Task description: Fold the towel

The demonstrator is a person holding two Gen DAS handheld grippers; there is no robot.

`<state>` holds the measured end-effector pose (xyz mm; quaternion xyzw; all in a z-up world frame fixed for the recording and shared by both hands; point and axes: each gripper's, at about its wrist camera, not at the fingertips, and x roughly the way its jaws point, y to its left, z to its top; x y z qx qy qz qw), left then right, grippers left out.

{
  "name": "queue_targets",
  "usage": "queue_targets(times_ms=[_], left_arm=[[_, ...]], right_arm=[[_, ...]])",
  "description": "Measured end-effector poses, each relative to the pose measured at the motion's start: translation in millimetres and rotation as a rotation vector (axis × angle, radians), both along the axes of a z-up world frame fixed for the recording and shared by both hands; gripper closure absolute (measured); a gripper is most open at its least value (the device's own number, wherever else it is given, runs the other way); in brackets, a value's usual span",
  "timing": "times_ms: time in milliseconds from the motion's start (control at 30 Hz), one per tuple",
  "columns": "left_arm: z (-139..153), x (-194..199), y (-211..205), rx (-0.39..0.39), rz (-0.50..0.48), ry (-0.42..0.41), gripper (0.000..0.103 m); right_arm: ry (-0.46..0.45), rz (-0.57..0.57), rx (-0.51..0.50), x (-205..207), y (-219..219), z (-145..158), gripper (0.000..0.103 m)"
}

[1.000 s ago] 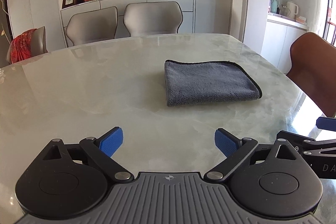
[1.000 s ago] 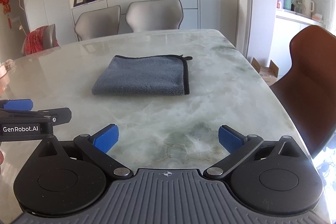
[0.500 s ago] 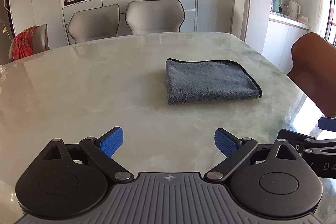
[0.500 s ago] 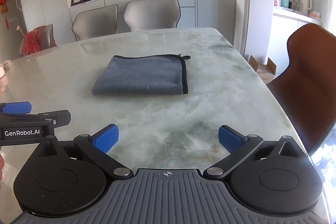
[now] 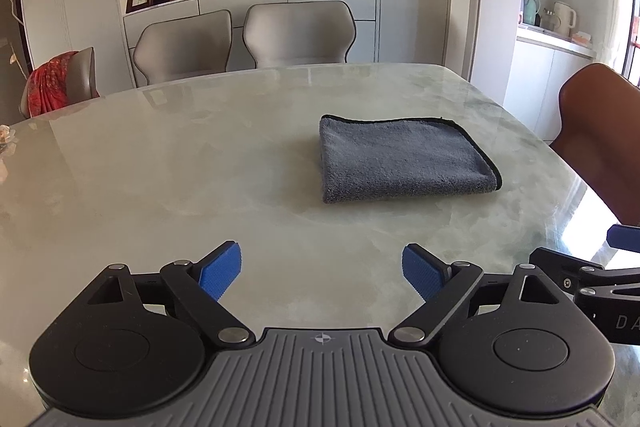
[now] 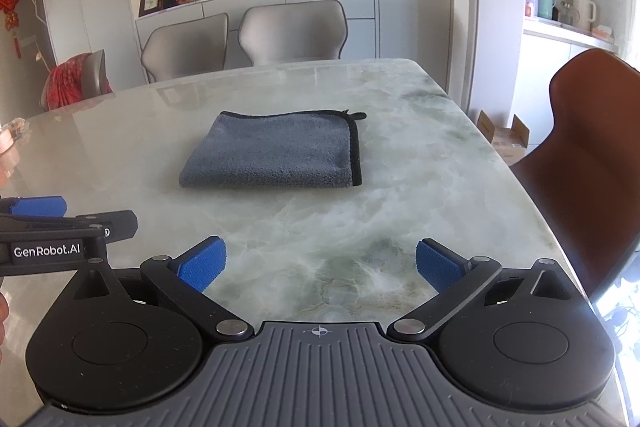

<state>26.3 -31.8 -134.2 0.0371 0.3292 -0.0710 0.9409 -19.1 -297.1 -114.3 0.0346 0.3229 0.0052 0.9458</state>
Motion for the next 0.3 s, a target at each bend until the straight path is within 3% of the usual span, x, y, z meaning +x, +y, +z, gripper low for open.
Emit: queue_targets(times_ms=[300], left_arm=[[2.1,0.2,-0.4,0.014,0.016,-0.012,0.008]], right_arm=[[0.008,-0.002,0.003,1.3,-0.7,-1.0,0.001]])
